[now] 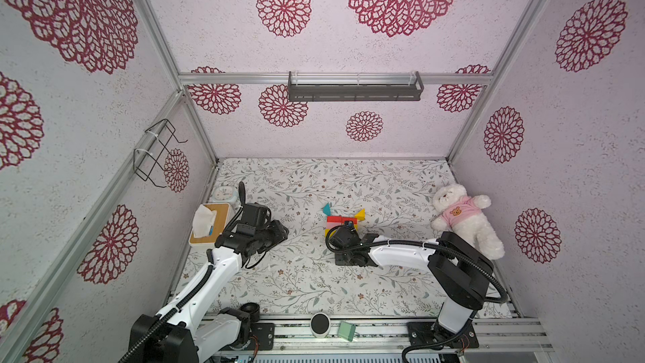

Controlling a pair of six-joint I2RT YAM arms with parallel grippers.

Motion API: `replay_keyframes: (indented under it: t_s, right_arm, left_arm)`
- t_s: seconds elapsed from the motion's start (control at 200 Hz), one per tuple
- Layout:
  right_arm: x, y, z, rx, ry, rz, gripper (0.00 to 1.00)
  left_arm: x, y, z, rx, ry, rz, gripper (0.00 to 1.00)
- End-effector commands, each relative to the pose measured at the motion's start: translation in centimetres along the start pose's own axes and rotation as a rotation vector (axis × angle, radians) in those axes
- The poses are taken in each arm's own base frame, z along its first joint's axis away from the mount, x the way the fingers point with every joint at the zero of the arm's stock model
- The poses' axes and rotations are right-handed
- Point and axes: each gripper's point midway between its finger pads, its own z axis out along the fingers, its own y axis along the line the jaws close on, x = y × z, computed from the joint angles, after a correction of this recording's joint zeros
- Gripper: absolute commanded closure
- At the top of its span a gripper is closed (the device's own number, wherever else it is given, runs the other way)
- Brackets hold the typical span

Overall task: Assemble a carrot with building blocks
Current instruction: Assemble the building block at the center of the board.

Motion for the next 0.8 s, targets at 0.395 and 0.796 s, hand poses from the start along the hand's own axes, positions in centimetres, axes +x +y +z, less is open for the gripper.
replay_keyframes:
  t_s: [0.395,0.796]
  right_arm:
    - [0.2,-3.2,-1.1,0.074,0.008,-0.011,0.82]
    - [-0.9,-2.7,-0.7,0.063,-0.007,-0.025,0.82]
  left_arm:
    - [-0.6,-0.5,0.3,0.011,-0.017,-0.008,0.53]
    - [-0.5,-0.7,0.6,0.008,-0.008,-0.001,0.53]
